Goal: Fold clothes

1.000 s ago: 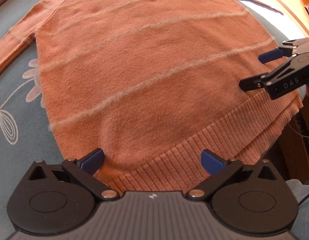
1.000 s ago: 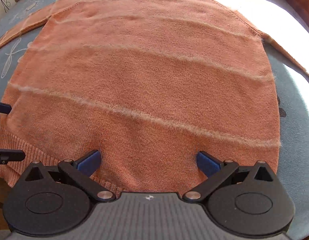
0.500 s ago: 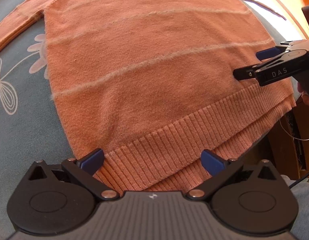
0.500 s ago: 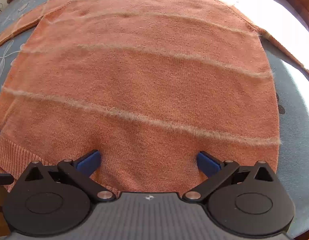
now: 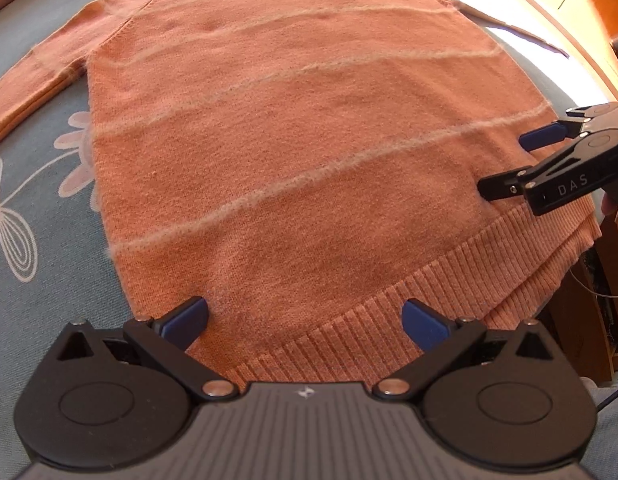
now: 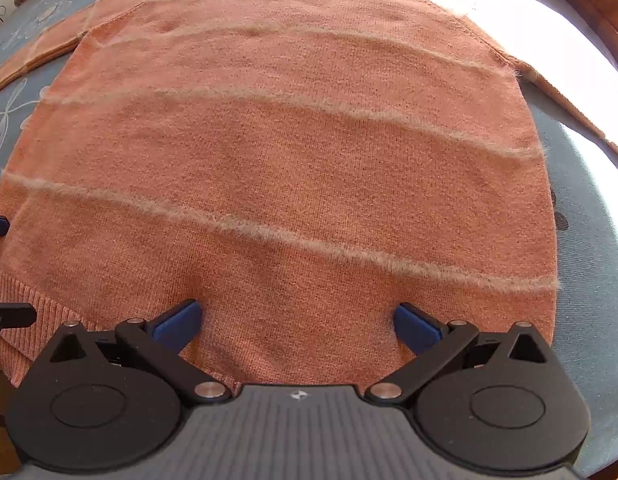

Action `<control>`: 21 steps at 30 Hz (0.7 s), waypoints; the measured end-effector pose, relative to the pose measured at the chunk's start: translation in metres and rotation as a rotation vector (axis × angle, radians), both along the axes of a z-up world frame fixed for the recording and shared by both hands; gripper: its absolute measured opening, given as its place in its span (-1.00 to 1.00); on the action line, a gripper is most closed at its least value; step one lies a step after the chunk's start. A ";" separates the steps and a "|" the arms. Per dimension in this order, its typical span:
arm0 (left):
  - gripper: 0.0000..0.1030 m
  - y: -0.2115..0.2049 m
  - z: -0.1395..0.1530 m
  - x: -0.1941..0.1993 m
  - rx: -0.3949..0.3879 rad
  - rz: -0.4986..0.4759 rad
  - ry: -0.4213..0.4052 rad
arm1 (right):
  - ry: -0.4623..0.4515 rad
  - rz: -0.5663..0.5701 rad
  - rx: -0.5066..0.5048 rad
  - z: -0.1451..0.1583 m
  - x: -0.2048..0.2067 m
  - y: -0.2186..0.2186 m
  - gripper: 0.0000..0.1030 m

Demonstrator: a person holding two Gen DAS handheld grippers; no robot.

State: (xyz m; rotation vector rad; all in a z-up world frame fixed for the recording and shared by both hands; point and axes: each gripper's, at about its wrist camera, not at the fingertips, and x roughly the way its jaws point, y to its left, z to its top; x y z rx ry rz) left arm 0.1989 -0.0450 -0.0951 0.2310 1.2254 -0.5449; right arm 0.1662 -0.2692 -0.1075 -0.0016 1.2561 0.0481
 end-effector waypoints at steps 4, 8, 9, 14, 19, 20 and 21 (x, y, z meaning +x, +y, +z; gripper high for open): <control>0.99 0.000 0.010 0.014 -0.006 -0.003 -0.042 | -0.002 0.010 -0.001 -0.003 0.008 0.001 1.00; 0.99 0.000 0.019 0.034 -0.013 -0.004 -0.092 | 0.009 0.015 0.001 -0.005 0.015 -0.001 1.00; 0.99 -0.003 0.019 0.046 -0.016 -0.002 -0.117 | 0.013 0.015 0.000 -0.006 0.016 -0.001 1.00; 0.99 -0.012 0.009 0.107 -0.021 0.024 -0.193 | 0.026 0.014 -0.002 -0.007 0.021 0.000 1.00; 0.99 -0.008 -0.004 0.132 -0.010 0.067 -0.184 | 0.020 0.012 -0.003 -0.010 0.019 0.002 1.00; 0.99 -0.006 -0.006 0.132 -0.011 0.077 -0.173 | 0.018 0.011 -0.003 -0.009 0.015 0.002 1.00; 0.99 -0.003 -0.008 0.130 -0.015 0.087 -0.156 | 0.017 0.011 -0.003 -0.009 0.013 0.002 1.00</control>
